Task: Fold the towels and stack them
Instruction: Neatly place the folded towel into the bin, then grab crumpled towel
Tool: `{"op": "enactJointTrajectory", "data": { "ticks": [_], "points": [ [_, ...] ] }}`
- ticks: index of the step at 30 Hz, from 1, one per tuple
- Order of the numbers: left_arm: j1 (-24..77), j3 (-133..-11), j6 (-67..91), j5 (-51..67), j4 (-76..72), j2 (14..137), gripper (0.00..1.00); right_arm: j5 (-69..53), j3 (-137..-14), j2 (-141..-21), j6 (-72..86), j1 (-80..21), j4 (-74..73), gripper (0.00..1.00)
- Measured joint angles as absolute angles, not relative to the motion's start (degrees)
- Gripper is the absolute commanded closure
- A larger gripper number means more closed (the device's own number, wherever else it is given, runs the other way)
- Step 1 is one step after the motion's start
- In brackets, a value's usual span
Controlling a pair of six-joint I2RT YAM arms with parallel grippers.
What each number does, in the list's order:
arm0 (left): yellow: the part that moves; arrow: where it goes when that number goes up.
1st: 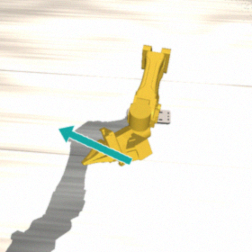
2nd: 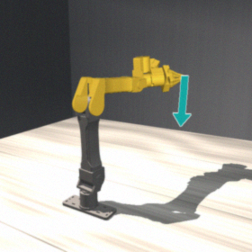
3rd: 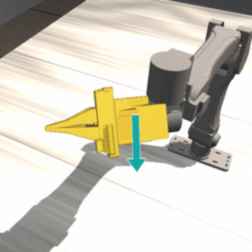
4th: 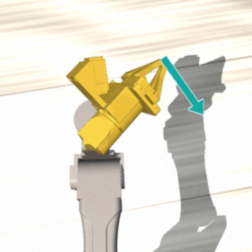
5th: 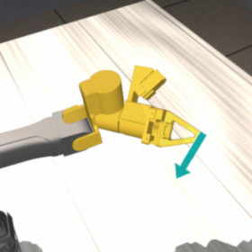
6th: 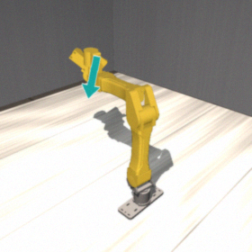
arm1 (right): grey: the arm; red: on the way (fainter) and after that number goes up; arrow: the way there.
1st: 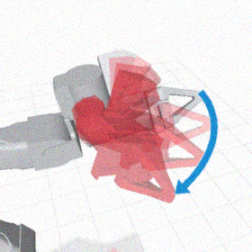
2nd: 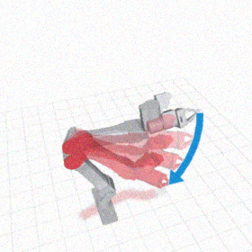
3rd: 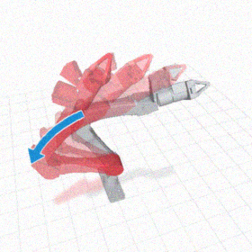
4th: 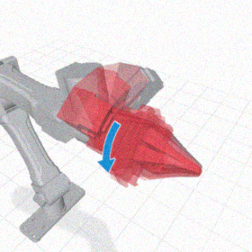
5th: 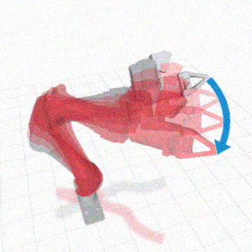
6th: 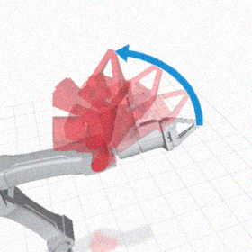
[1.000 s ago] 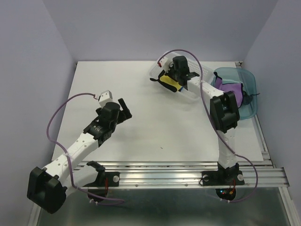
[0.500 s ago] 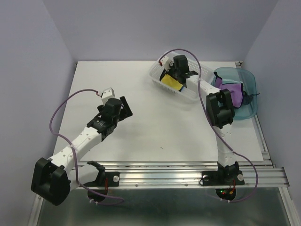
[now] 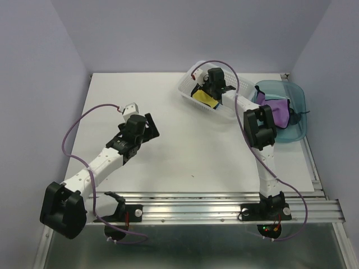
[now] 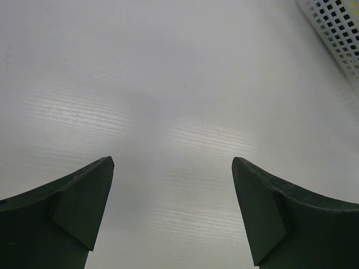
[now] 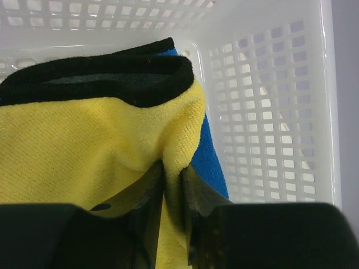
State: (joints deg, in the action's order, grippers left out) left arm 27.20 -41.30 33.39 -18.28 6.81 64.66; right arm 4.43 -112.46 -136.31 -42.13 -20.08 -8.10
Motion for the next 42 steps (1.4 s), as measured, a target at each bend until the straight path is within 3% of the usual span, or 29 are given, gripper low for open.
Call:
{"op": "enactJointTrajectory", "data": {
  "ticks": [3,4,10,13,22,27,33,42],
  "points": [
    [26.92,-41.3,33.21,-18.0,6.63,64.86,0.01,4.27,-112.46,-136.53,-41.63,-19.94,-8.1,0.58],
    [26.87,-41.3,33.19,-17.98,6.57,64.88,0.01,4.29,-112.57,-136.53,-40.99,-19.88,-8.08,0.49],
    [26.87,-41.3,32.99,-17.08,6.15,65.08,0.01,5.17,-113.21,-136.2,-37.15,-19.84,-8.16,0.29],
    [26.87,-41.45,32.82,-16.21,5.85,65.06,0.01,6.22,-112.55,-134.17,-33.41,-19.84,-8.99,0.0],
    [26.87,-41.74,32.8,-13.21,3.97,62.13,0.01,18.46,-97.49,-103.39,-8.71,-18.48,-9.02,0.0],
    [26.85,-41.74,32.69,-10.46,1.15,60.4,0.01,16.38,-88.68,-87.83,6.76,-6.74,-11.9,0.0],
    [26.85,-41.71,31.86,-7.31,-1.13,60.6,0.01,12.97,-83.81,-89.54,13.21,6.7,-19.11,0.0],
    [26.83,-41.71,31.05,-5.74,-2.57,63.22,0.01,14.7,-80.2,-96.36,17.98,7.18,-27.97,0.0]
  ]
}}
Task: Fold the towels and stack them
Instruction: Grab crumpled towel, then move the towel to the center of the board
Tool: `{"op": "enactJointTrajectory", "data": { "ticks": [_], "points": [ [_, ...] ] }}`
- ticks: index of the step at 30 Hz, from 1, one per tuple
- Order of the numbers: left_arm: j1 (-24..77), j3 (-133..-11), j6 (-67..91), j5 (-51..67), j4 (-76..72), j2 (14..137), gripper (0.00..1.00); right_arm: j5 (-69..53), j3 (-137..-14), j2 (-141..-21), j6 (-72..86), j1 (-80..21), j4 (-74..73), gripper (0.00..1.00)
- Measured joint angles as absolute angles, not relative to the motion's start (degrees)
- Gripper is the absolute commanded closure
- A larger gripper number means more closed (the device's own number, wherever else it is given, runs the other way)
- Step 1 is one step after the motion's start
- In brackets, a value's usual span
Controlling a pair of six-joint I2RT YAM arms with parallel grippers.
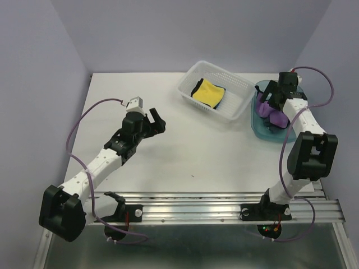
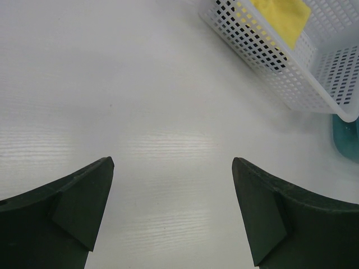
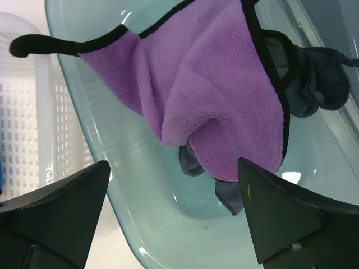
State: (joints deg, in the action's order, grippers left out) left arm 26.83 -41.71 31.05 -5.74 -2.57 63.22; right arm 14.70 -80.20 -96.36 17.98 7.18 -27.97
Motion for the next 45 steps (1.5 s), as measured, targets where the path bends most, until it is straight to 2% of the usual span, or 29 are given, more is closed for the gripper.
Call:
{"op": "enactJointTrajectory", "data": {
  "ticks": [8,11,12,14,15,17,18,19,26,32,35,39,42,45],
  "points": [
    [26.76,-41.69,30.85,-5.76,-2.87,63.26,0.01,16.97,-79.83,-101.06,23.73,7.18,-27.7,0.0],
    [26.63,-41.69,30.85,-5.8,-2.94,63.26,0.01,17.67,-79.83,-104.49,25.28,7.2,-27.88,0.07],
    [26.57,-41.69,30.85,-5.82,-2.94,63.26,0.01,17.89,-79.83,-105.45,25.58,7.2,-27.86,0.27],
    [26.55,-41.69,30.85,-5.89,-2.96,63.26,0.01,18.37,-79.83,-106.39,26.44,7.2,-27.77,0.55],
    [26.55,-41.69,30.85,-5.98,-2.96,63.26,0.01,18.52,-79.83,-106.67,27.03,7.22,-27.49,0.73],
    [26.55,-41.69,30.85,-6.04,-2.96,63.29,0.01,18.87,-79.81,-106.63,27.55,7.27,-26.52,0.86],
    [26.55,-41.69,30.85,-6.07,-2.96,63.29,0.01,18.94,-79.81,-106.52,27.62,7.38,-25.28,0.97],
    [26.55,-41.69,30.85,-6.07,-2.96,63.29,0.01,19.03,-79.81,-106.37,27.64,7.42,-24.03,0.99],
    [26.52,-41.69,30.85,-6.07,-2.94,63.26,0.01,18.09,-79.57,-100.88,26.04,7.44,-21.23,0.99],
    [26.52,-41.39,30.92,-5.32,-2.85,61.73,0.01,13.98,-77.38,-84.73,22.11,7.44,-18.52,0.99],
    [26.52,-40.56,31.11,-4.47,-2.68,59.2,0.01,9.28,-78.13,-76.73,20.1,7.42,-17.85,0.99],
    [26.52,-39.75,31.81,-3.97,-2.61,55.53,0.01,-2.74,-82.85,-72.49,18.72,6.39,-17.58,0.99],
    [26.52,-39.31,32.86,-3.97,-2.24,52.29,0.01,-9.85,-86.39,-72.2,17.72,1.17,-17.21,0.99],
    [26.52,-38.89,34.17,-4.4,-1.45,49.67,0.01,-12.73,-90.04,-73.41,15.73,-10.35,-17.61,0.99]
  ]
}}
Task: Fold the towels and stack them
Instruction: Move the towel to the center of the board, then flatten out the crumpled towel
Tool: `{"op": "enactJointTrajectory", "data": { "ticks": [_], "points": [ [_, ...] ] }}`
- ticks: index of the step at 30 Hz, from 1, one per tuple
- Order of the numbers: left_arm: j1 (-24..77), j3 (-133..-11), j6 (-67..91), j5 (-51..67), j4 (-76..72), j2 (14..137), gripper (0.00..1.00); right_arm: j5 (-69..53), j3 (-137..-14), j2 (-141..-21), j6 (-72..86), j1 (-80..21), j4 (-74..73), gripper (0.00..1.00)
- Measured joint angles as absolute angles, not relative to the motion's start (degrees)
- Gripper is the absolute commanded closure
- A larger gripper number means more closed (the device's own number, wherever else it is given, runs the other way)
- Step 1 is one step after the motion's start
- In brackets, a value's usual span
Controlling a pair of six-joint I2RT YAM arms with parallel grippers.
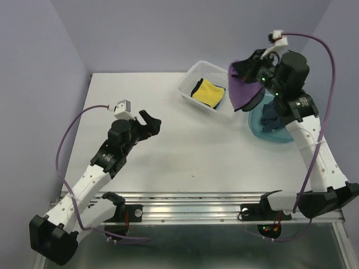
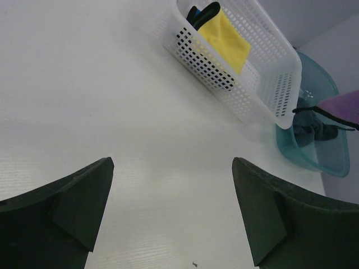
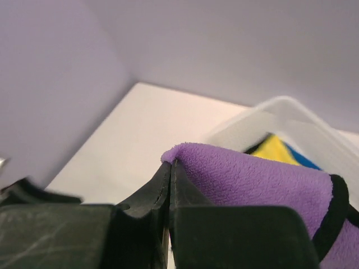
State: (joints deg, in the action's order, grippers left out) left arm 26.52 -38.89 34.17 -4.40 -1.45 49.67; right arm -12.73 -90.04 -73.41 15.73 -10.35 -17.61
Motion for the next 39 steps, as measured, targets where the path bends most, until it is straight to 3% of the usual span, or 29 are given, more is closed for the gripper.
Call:
{"op": "enactJointTrajectory", "data": {
  "ticks": [6,8,11,15,18,20,23,35,39],
  "points": [
    [26.52,-37.85,37.63,-6.68,3.68,45.08,0.01,-19.7,-95.04,-79.66,13.63,-28.12,-16.25,0.99],
    [26.52,-37.85,39.16,-8.54,6.66,43.53,0.01,-20.18,-91.13,-79.24,13.98,-30.55,-13.91,0.99],
    [26.52,-37.85,42.15,-11.44,11.27,41.39,0.01,-15.84,-81.54,-75.44,15.09,-31.18,-11.75,0.92],
    [26.52,-37.85,46.13,-14.09,17.8,39.53,0.01,-6.59,-65.28,-69.32,15.97,-31.03,-10.72,0.49],
    [26.52,-37.54,48.23,-15.0,20.95,39.4,0.01,-0.1,-55.92,-69.84,17.61,-30.79,-12.1,0.26],
    [26.52,-36.27,49.28,-15.09,22.13,39.4,0.01,4.54,-52.05,-71.7,18.92,-30.74,-14.72,0.19],
    [26.52,-33.82,49.58,-13.89,22.26,40.03,0.01,10.7,-51.44,-73.25,21.5,-30.72,-19.11,0.0],
    [26.5,-29.26,49.1,-9.78,12.34,58.22,0.01,11.07,-47.86,-71.31,25.91,-30.72,-17.91,0.0],
    [26.52,-29.26,48.69,-7.27,6.98,66.32,0.1,6.68,-48.25,-74.0,23.81,-31.35,-16.03,0.0]
  ]
}}
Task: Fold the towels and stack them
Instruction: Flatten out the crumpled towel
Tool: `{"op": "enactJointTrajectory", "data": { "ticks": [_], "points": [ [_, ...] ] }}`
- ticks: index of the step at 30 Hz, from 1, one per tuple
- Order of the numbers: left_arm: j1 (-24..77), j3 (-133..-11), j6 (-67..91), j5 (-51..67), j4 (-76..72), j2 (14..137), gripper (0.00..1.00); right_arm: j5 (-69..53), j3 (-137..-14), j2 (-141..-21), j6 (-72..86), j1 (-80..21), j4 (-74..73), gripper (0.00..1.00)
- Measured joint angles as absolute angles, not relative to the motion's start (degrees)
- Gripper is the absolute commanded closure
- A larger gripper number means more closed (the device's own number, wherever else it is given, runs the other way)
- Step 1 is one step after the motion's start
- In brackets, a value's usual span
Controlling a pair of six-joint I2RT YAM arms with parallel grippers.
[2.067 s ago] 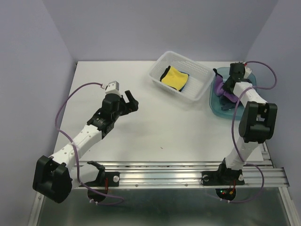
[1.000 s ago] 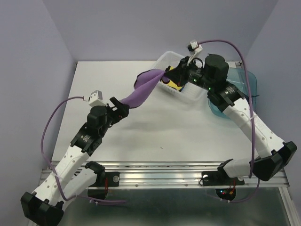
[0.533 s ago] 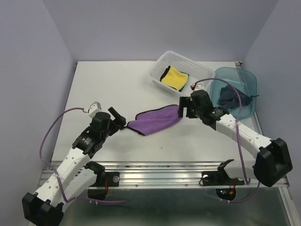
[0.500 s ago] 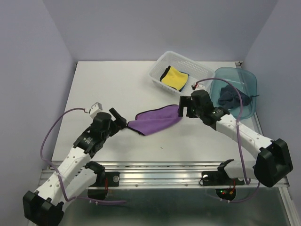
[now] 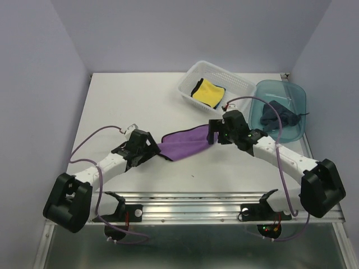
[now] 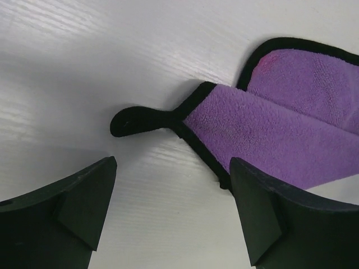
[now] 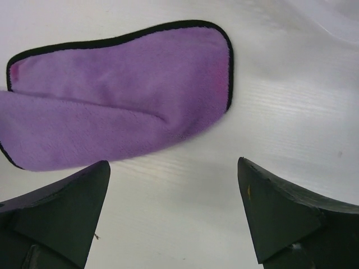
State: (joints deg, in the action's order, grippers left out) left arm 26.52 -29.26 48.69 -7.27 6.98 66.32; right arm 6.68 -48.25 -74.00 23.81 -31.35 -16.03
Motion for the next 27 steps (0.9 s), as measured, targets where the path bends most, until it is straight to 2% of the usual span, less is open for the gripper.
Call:
{"op": "enactJointTrajectory", "data": {
  "ticks": [3,4,7,11,14,22,27],
  "points": [
    [26.52,-29.5,48.66,-6.04,3.31,70.59,0.21,6.72,-53.17,-79.85,20.93,-34.92,-15.9,0.0],
    [26.52,-29.65,48.66,-5.8,2.11,71.29,0.3,6.39,-55.24,-82.0,19.84,-35.97,-15.64,0.0],
    [26.5,-29.87,48.66,-6.0,-0.19,73.67,0.43,5.78,-61.58,-87.79,16.45,-38.26,-14.33,0.0],
    [26.5,-30.35,48.25,-6.35,-1.26,75.94,1.0,2.24,-67.46,-94.43,8.1,-39.92,-11.16,0.0],
    [26.5,-30.68,48.12,-6.92,-1.34,77.01,1.0,0.27,-70.04,-98.3,1.91,-40.47,-10.04,0.0],
    [26.52,-30.5,48.1,-8.19,-0.45,74.65,1.0,-2.35,-86.5,-114.48,-12.05,-41.04,-13.8,0.02],
    [26.5,-29.93,48.07,-8.38,-0.23,70.11,1.0,-2.35,-89.71,-119.96,-16.03,-42.41,-16.56,0.04]
  ]
}}
